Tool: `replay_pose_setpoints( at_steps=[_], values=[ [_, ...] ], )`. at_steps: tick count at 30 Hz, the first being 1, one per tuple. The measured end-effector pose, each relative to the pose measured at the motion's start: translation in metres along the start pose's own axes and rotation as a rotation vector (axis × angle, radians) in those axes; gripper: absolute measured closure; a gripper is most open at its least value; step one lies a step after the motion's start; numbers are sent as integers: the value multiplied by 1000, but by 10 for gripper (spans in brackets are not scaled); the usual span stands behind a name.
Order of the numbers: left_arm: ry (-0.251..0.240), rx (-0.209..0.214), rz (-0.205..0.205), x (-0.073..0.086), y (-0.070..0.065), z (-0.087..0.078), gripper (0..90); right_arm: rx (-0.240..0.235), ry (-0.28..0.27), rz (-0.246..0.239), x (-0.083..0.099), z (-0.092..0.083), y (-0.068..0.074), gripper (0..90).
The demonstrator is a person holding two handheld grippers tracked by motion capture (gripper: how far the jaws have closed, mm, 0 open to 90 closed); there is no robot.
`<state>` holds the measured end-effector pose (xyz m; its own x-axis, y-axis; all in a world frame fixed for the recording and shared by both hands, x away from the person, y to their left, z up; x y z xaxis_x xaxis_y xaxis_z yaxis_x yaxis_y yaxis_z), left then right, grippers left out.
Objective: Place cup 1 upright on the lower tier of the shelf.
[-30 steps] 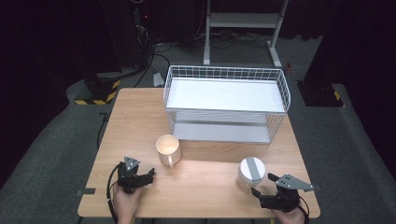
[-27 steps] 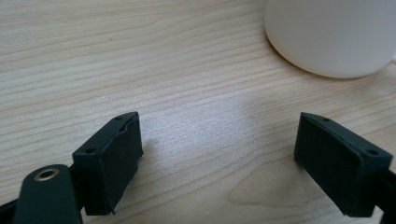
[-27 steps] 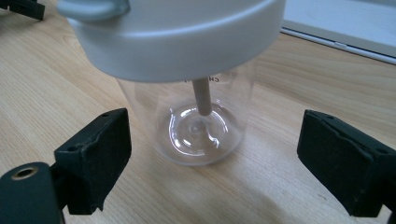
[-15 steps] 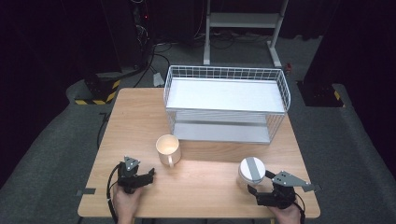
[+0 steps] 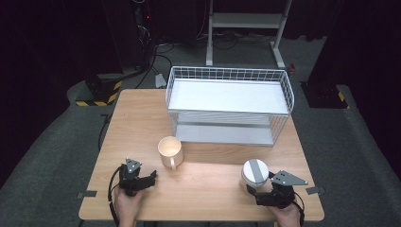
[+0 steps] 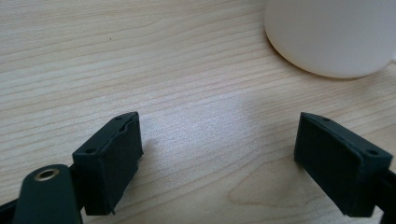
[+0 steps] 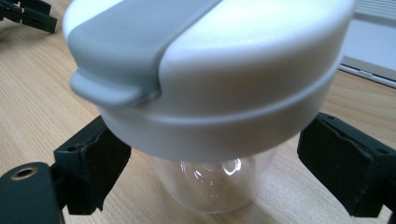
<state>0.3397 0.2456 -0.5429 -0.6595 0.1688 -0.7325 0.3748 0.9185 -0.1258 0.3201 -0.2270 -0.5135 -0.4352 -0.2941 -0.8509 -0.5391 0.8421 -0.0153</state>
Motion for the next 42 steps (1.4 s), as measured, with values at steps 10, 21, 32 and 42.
replay_pose_setpoints(
  at_steps=[10,21,32,42],
  values=[
    [0,0,1,0,0,0,154,-7,-4,-2,-2,7,3,100],
    [0,0,1,0,0,0,153,-7,-7,-2,-5,15,6,110],
    [0,0,0,0,0,0,153,-3,0,-9,-4,20,7,158],
    [0,0,0,0,0,0,154,-5,-12,-29,-4,20,6,168]
  ],
)
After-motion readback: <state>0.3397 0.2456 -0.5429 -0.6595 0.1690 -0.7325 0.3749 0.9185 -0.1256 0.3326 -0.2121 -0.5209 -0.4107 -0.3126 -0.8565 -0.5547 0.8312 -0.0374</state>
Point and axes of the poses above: each handheld gripper's, and its own axes: z roughly forward along the jaws, x roughly out of its underside, y roughly to its left, the point moved 2 cm from there along z, roughly forward along the jaws, and after that the axes turned 11 degrees about x, right-handed, at the moved point
